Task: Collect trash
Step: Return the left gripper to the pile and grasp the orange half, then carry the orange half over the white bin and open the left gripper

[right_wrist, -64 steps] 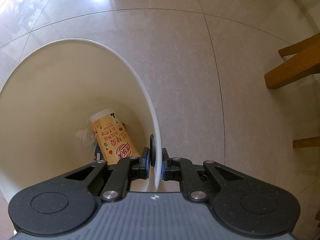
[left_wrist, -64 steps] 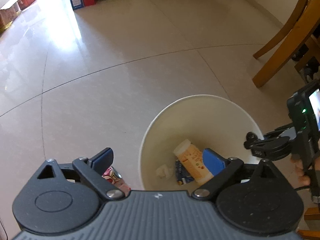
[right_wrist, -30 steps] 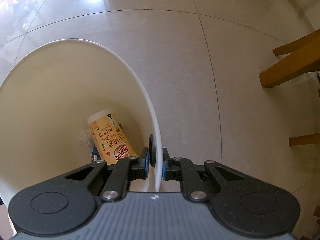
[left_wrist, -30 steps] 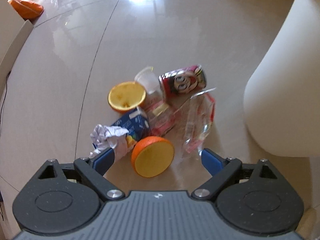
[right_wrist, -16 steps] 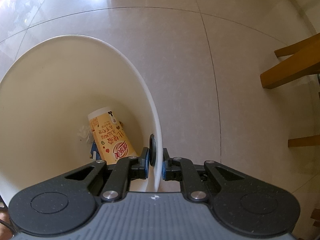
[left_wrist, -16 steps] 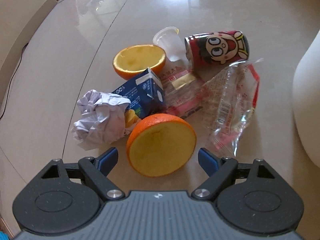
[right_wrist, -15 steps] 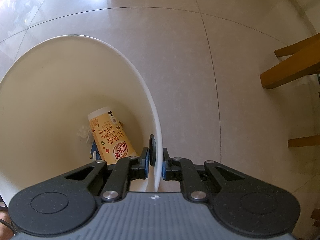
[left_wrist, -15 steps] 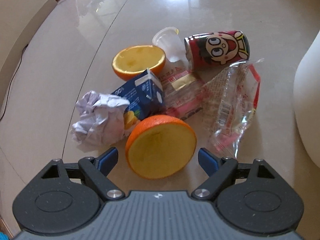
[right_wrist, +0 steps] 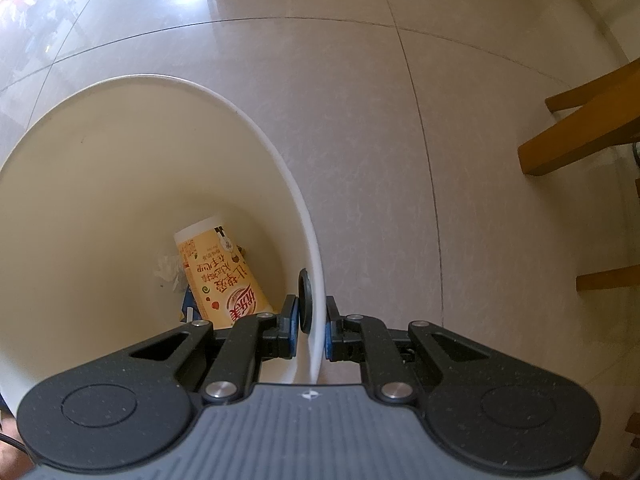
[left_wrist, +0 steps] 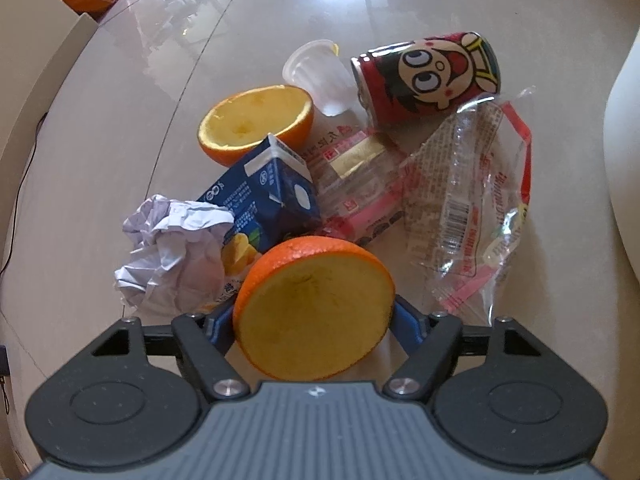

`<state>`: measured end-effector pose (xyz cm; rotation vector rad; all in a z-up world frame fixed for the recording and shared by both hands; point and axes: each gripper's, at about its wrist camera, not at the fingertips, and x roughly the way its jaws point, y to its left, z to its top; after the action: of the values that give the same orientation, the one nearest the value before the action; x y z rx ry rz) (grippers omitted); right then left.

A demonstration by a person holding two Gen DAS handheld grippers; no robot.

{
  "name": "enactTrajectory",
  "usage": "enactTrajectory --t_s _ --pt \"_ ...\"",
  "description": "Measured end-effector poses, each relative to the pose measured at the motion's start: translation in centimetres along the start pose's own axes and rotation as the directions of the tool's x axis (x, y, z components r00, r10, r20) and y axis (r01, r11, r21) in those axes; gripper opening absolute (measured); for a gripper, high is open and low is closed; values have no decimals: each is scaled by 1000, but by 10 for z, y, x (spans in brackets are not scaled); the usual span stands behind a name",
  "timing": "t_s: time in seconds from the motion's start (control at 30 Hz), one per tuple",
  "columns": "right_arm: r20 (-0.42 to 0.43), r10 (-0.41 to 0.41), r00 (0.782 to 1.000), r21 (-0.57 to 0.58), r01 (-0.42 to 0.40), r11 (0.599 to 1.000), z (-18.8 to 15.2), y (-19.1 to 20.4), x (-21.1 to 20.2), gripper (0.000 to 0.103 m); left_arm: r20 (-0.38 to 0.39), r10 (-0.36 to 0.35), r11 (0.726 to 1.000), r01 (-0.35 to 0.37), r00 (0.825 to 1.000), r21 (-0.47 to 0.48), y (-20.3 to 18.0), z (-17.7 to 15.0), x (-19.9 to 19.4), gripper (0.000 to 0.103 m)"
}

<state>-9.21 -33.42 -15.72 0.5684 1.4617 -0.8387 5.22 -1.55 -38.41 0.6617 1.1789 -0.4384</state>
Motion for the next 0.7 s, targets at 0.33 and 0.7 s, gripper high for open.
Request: enactTrajectory --t_s 0.33,0.7 --pt "4 1 1000 33 -1 999 -1 -2 -1 14 -20 -82 992 83 996 99 3 1 -23 71" --pt "0 2 1000 65 -2 998 0 -6 2 15 -38 -196 963 199 980 181 22 23 -85 70"
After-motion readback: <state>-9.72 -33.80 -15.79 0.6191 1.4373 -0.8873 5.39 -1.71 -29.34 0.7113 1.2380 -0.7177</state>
